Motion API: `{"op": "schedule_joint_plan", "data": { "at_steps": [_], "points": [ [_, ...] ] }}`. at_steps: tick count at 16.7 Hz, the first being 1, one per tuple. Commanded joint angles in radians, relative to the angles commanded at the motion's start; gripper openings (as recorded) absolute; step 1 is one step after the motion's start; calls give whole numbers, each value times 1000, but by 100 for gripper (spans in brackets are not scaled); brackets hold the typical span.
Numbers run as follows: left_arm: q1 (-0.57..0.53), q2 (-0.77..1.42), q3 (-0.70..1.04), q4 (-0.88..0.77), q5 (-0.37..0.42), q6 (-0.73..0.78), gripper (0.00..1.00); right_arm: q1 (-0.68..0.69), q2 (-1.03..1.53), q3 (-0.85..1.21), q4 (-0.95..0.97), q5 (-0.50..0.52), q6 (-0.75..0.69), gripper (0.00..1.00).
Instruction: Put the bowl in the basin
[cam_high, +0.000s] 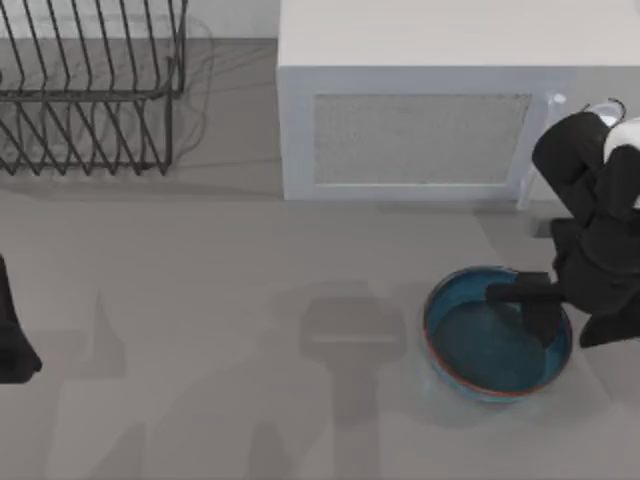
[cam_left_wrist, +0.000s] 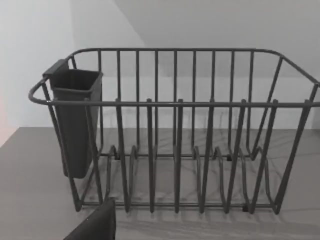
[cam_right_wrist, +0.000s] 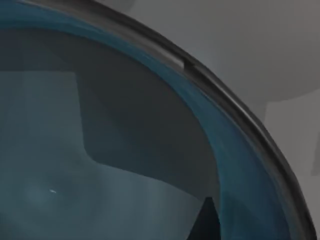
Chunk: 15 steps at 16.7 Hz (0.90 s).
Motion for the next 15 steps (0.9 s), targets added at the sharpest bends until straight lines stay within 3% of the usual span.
{"op": "schedule_joint_plan", "data": {
  "at_steps": [3,4,15],
  "points": [
    [0,0,0,0,0,0,100,0,0,0,0,0,0,2],
    [0,0,0,0,0,0,100,0,0,0,0,0,0,0],
    [0,0,0,0,0,0,100,0,-6,39,-40,1,1,0]
  ]
}}
